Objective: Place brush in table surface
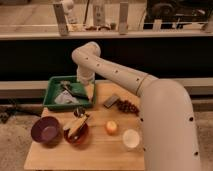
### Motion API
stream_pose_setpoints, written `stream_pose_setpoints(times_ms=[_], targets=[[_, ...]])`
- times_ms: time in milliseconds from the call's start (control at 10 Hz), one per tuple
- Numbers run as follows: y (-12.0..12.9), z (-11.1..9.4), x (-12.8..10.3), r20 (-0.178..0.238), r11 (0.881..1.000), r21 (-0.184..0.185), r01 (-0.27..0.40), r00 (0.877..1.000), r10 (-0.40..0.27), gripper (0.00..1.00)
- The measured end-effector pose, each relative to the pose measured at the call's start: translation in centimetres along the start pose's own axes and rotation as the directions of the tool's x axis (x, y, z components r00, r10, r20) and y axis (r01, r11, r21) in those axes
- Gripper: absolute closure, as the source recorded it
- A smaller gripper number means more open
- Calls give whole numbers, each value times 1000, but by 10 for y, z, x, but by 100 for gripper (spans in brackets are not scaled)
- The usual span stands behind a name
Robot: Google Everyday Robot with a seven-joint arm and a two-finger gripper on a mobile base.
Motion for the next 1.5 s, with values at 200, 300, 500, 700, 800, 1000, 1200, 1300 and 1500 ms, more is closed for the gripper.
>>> stream_pose_setpoints(times_ms=[200,300,500,700,800,1000,1200,1300,1500], targets=[[-31,22,12,1,998,38,-58,998,58,20],[-44,36,21,-2,992,60,-115,993,115,20],[-65,73,24,-4,973,99,-208,978,210,20],[-77,106,24,0,940,145,-310,950,314,20],[-80,110,20,5,933,156,-325,945,328,20],[-80,106,22,4,932,156,-326,944,329,20],[-80,106,22,2,933,156,-325,944,329,20],[-81,106,21,2,933,157,-323,945,326,20],[-81,106,21,2,933,157,-323,945,327,20]])
